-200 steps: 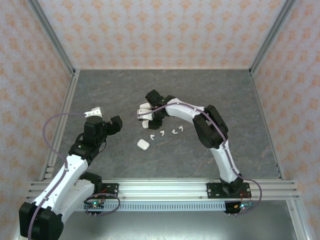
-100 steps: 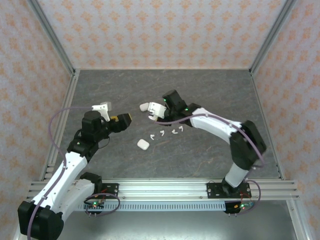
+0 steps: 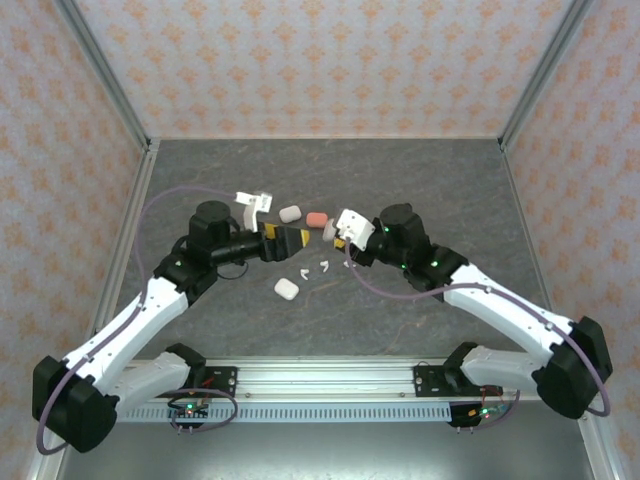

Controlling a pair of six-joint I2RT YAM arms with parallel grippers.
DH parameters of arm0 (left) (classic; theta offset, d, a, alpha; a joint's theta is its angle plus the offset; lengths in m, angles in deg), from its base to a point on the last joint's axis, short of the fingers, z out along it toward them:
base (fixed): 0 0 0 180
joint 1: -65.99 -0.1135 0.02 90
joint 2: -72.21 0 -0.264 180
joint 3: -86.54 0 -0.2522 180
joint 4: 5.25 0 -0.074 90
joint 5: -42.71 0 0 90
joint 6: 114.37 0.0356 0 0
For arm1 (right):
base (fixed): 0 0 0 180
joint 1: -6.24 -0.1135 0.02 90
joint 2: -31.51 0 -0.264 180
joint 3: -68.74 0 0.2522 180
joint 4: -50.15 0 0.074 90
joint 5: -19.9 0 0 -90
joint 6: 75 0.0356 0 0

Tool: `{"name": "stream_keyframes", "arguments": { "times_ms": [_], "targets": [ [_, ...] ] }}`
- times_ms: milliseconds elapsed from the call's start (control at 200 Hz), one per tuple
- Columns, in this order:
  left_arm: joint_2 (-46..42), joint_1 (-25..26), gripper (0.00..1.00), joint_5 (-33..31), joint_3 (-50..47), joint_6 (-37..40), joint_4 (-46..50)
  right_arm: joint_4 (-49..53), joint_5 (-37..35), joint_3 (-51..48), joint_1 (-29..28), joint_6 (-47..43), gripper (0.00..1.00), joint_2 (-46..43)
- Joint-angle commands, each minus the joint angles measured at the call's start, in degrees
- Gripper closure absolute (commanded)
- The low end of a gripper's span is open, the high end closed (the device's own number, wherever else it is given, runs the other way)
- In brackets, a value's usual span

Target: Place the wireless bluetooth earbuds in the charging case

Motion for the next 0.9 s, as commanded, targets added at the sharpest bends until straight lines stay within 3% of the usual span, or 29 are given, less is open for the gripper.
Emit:
{"name": "stream_keyframes", "arguments": {
  "times_ms": [0, 160, 370, 480, 641, 701, 896],
  "targets": [
    [2.74, 2.39, 0.15, -0.29, 3.19, -0.52, -2.54, -2.1, 1.11, -1.61, 0.17, 1.54, 0.62, -3.0],
    [4.54, 3.07, 0.19, -9.56, 3.96, -1.69, -0.74, -0.96, -0.58, -3.05, 0.17, 1.7, 0.61, -3.26],
    [4.85, 3.1, 0.19, -15.25, 4.05, -0.63, 2.47, -1.02, -1.98, -2.3, 1.13, 4.89, 0.58, -2.28],
    [3.41, 3.03, 0.2, -20.68, 4.18, 2.47, 6.53, 2.67, -4.47, 0.59, 3.18, 8.82, 0.5, 0.28],
    [-0.03, 3.08, 0.19, -27.28, 2.75, 4.63, 9.43, 14.02, -5.27, 8.51, 7.45, 13.45, 0.39, 9.45],
    [-0.91, 3.03, 0.19, -28.82, 2.54, 5.38, 10.75, 19.14, -5.17, 12.51, 8.69, 14.29, 0.3, 14.61],
    [-2.56, 3.07, 0.19, -30.93, 1.64, 7.36, 13.55, 31.12, -7.84, 26.22, 10.77, 15.34, 0.23, 30.58]
  ]
}}
